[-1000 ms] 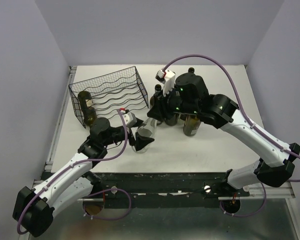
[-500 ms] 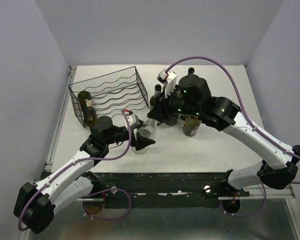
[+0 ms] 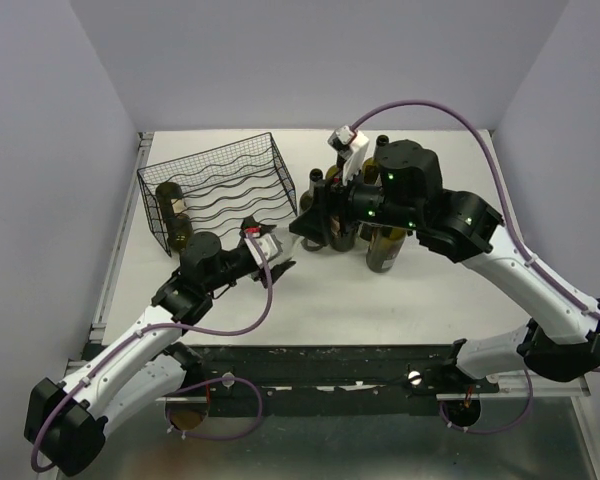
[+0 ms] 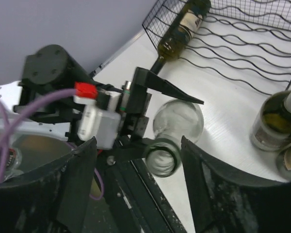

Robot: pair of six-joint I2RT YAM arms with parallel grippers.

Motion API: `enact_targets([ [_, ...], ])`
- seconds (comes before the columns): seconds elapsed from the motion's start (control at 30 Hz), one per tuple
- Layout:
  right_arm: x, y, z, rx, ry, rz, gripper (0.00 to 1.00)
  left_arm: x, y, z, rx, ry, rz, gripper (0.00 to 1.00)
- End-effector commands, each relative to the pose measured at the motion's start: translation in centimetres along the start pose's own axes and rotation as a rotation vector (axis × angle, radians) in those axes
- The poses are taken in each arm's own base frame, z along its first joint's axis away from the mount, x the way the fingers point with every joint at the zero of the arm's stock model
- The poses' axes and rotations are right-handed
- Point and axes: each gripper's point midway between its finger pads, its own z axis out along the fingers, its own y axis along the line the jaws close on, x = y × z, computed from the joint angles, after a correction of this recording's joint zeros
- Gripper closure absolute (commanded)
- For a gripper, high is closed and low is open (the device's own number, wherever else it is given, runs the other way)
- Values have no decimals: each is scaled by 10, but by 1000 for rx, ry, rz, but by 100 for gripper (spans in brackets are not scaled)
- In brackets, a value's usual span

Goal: Put the wine bottle on the wine rack

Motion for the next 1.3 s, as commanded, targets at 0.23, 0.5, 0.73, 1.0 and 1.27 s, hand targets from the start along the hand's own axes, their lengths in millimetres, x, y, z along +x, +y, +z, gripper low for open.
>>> enact_targets([
  [0.23, -21, 5, -24, 48, -44, 84, 5, -53, 74, -26, -275, 29, 643, 100],
  [0.5, 6, -18, -5, 157, 112, 80, 16, -51, 73, -24, -216, 79, 864, 100],
  [0.73, 68, -36, 20, 195, 356, 69, 23, -58, 75, -21, -188, 107, 983, 100],
  [1.0, 103, -45, 43, 187, 501, 63, 32, -60, 79, -17, -172, 148, 1076, 100],
  [1.27, 130, -44, 53, 144, 588, 79, 35, -69, 85, -17, -198, 170, 1063, 100],
])
